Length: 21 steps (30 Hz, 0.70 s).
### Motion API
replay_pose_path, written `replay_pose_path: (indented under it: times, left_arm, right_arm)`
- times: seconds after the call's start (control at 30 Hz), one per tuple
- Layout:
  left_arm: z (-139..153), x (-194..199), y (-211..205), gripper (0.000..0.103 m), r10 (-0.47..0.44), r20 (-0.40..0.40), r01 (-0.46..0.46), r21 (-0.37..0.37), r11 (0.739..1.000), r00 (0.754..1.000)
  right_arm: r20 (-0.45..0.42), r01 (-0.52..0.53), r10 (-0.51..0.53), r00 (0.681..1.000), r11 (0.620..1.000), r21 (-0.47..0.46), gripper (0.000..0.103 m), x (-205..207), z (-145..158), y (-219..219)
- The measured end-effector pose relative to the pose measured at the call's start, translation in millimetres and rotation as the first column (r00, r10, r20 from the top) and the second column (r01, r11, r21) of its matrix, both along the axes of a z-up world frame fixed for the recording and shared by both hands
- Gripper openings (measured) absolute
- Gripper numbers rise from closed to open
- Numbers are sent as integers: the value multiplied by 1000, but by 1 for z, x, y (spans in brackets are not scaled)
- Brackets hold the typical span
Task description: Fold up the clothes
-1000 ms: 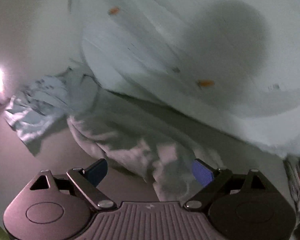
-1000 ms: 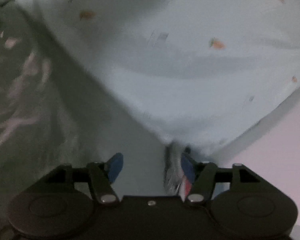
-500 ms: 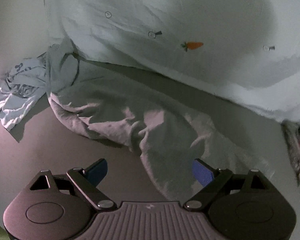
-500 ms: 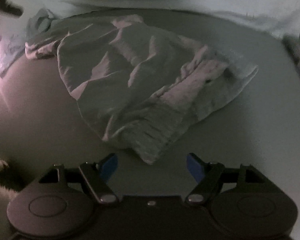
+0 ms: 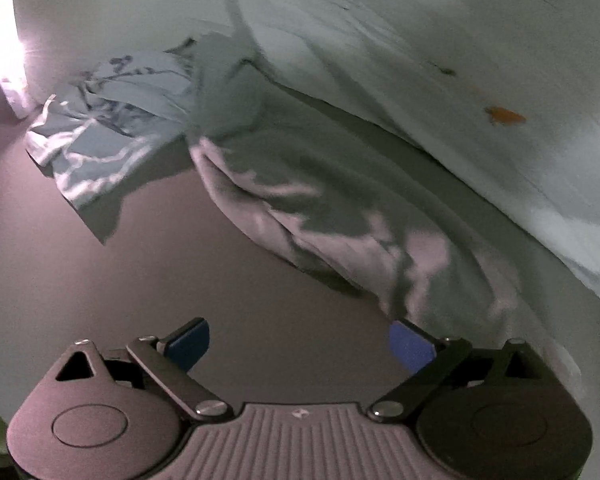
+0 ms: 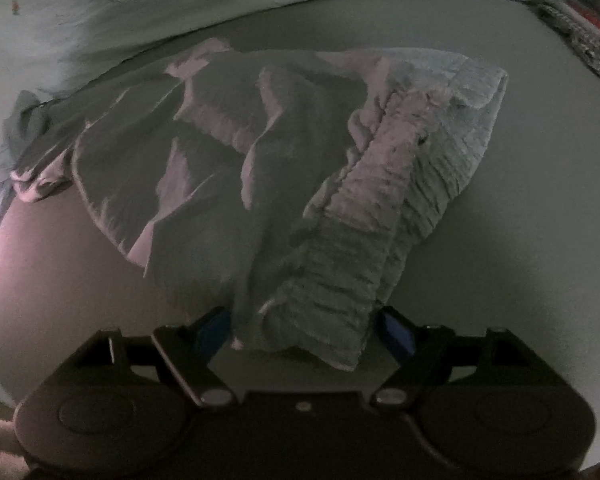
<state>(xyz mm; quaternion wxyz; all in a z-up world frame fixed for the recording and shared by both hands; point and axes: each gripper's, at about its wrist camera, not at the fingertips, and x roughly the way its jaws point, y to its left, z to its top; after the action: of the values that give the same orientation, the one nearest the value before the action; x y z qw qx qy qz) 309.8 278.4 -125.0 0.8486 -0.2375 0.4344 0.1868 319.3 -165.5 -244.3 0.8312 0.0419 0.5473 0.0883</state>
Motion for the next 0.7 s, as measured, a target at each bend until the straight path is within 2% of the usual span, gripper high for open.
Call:
replay_pose_path:
  times: [0.1,0.27,0.4,0.5,0.57,0.63,0.67,0.7]
  left_arm:
    - [-13,25,33,97,21,-2,-21,-10,1000,1000]
    - [-47,86,97,98,63,-49,-65,-34,997,997]
    - [-74,135,149,98,108,-75,-111,-38,993,991]
    - [-90,168,180,98,123,-89,-128,-43,991,988]
    - [-96,185,190,102,120,-94,-124,-37,992,988]
    - [-98,197,192,102,128,-69,-129,-5,992,989]
    - [-99,201,190,101,162,-65,-161,16,987,985]
    - [-100,204,188,97,207,-62,-205,38,978,976]
  right_arm:
    - [-20,21,-22,1000,999,-41,82,-1,-2,7]
    - [-48,42,-49,998,990,-134,82,-1,-5,24]
    - [-77,132,-144,987,981,-139,80,5,-6,26]
    - [-98,272,-281,955,958,-95,81,9,-5,19]
    - [-115,372,-377,919,926,-65,81,9,-4,14]
    - [-127,435,-440,889,898,-64,81,11,-4,12]
    - [-130,463,-469,873,883,-77,79,13,-5,13]
    - [-125,482,-491,862,871,-99,76,15,-4,15]
